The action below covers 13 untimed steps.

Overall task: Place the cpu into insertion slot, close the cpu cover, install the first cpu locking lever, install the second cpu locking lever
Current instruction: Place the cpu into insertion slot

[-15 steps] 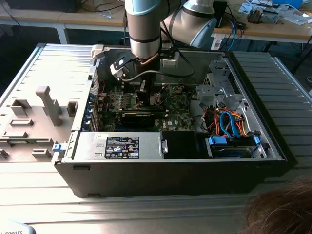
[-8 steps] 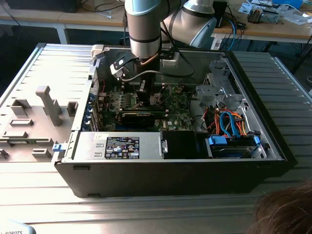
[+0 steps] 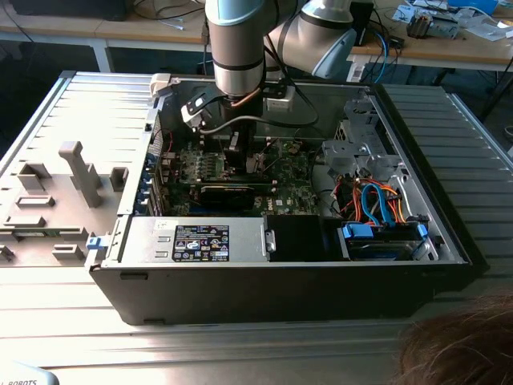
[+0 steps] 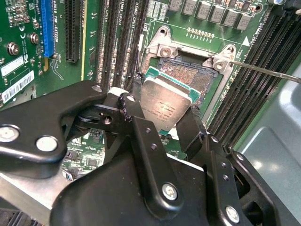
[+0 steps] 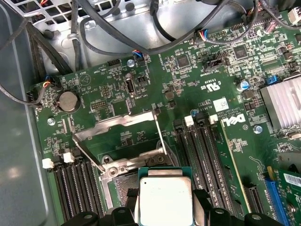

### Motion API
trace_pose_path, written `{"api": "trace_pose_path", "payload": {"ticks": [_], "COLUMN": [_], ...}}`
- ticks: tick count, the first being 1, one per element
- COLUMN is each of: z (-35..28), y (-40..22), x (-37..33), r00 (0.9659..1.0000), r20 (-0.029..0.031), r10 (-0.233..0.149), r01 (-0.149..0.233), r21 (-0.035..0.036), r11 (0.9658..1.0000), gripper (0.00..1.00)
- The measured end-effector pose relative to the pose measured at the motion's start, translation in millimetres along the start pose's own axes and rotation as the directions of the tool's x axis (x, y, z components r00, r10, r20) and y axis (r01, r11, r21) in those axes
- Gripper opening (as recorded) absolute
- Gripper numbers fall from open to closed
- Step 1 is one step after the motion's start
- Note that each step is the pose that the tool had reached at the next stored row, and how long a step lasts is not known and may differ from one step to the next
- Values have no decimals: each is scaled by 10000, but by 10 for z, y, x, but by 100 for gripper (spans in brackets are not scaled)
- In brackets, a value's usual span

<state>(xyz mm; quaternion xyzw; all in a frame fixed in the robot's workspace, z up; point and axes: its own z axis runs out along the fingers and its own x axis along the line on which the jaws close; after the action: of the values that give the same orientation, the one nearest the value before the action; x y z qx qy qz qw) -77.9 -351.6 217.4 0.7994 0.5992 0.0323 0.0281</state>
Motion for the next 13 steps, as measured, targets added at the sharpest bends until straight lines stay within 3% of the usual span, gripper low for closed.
{"api": "trace_pose_path", "payload": {"ticks": [13], "z": [2], "y": [-1], "x": [0], "r00": [9998], "r20": [17], "r10": [173], "r01": [-173], "r21": [-4], "r11": [9999], "gripper": [54]}}
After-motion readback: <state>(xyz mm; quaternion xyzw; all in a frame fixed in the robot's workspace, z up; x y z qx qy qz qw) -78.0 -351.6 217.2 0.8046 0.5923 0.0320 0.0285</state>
